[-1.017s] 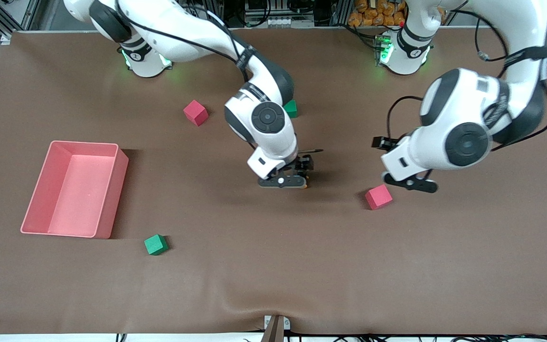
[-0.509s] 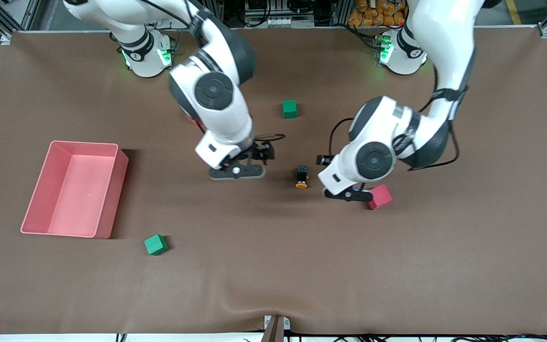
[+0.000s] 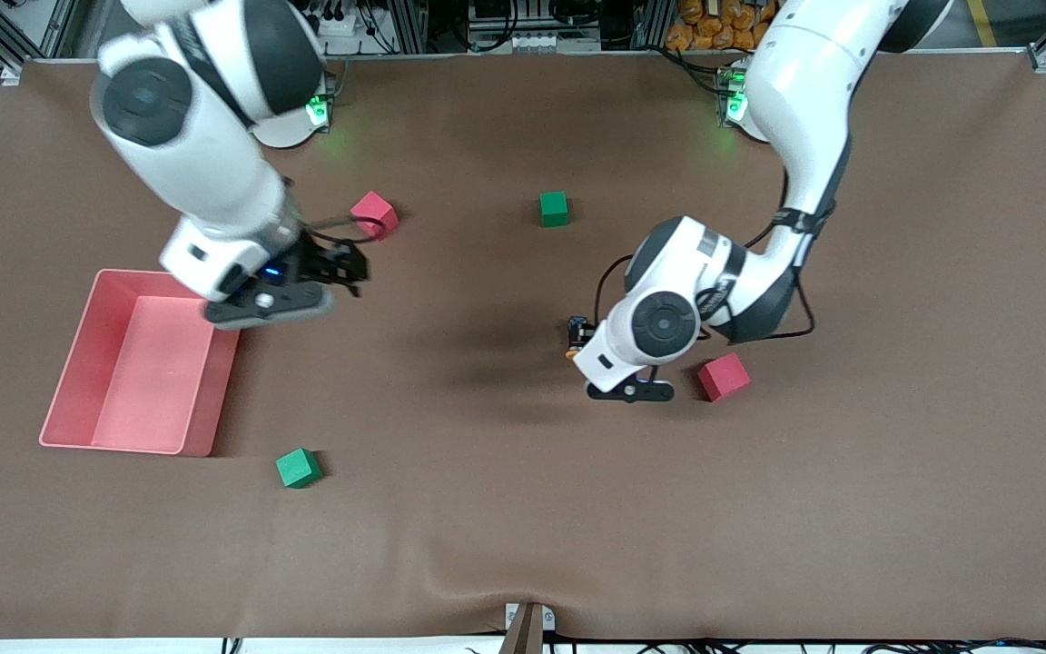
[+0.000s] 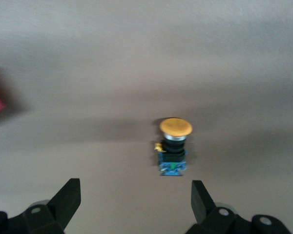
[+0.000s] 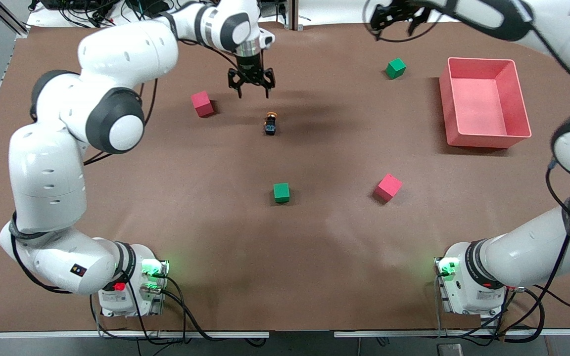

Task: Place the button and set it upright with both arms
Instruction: 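Grasp the button with the left gripper while the right gripper withdraws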

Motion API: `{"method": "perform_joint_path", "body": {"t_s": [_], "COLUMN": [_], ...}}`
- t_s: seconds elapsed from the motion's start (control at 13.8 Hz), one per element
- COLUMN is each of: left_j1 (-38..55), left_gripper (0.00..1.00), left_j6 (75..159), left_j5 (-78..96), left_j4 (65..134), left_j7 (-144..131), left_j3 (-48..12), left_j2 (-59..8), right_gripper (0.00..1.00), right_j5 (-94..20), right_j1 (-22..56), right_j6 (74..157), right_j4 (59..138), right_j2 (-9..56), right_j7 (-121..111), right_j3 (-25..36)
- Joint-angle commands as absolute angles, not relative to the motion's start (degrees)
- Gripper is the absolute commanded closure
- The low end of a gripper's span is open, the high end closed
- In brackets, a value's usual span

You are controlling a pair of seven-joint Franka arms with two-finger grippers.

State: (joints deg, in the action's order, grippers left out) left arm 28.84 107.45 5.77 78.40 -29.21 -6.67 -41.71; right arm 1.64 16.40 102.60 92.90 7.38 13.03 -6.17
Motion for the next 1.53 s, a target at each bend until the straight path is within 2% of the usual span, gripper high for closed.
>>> {"method": "perform_joint_path", "body": {"t_s": [0.0, 0.07, 0.29, 0.36, 0.8, 1.16, 1.24, 1.31, 1.45], "left_j1": [30.59, 30.67, 31.99, 32.51, 34.37, 34.8, 34.8, 34.8, 34.89], "left_gripper": [0.09, 0.17, 0.18, 0.23, 0.26, 0.34, 0.38, 0.47, 0.71], "left_j6": [109.77, 109.95, 111.88, 111.88, 111.97, 111.88, 111.88, 111.71, 111.62], "left_j5": [6.33, 6.33, 6.33, 6.33, 5.89, 5.71, 5.8, 5.8, 5.71], "left_j4": [76.55, 76.47, 76.38, 76.46, 76.82, 76.9, 76.9, 76.9, 76.99], "left_j7": [-28.66, -26.91, -27.77, -28.64, -30.67, -31.38, -31.46, -31.55, -32.43], "left_j3": [-5.98, -5.98, -5.98, -5.98, -5.8, -5.8, -5.8, -5.89, -5.89], "left_j2": [-45.69, -46.4, -48.25, -48.69, -49.57, -50.19, -50.19, -50.19, -50.19], "right_gripper": [0.0, 0.0, 0.0, 0.0, 0.0, 0.0, 0.0, 0.0, 0.0], "right_j5": [1.76, 1.5, 1.49, 1.49, 1.32, -4.13, -4.13, -4.04, -3.69], "right_j1": [13.55, 12.49, 8.37, 7.13, 2.81, -0.79, -0.62, -0.27, -0.18], "right_j6": [102.58, 101.18, 94.15, 92.48, 83.69, 82.71, 82.36, 81.83, 81.91], "right_j4": [98.88, 98.53, 98.17, 98.17, 93.96, 93.96, 93.96, 93.96, 93.96], "right_j2": [0.8, 0.36, -3.5, -4.65, -6.77, -6.94, -6.94, -6.94, -6.94], "right_j7": [3.47, -0.4, -2.72, -2.72, 0.17, -1.85, -1.41, -1.15, -1.14], "right_j3": [-1.25, 0.77, 2.46, 2.55, 2.9, 6.77, 6.51, 6.33, 5.89]}}
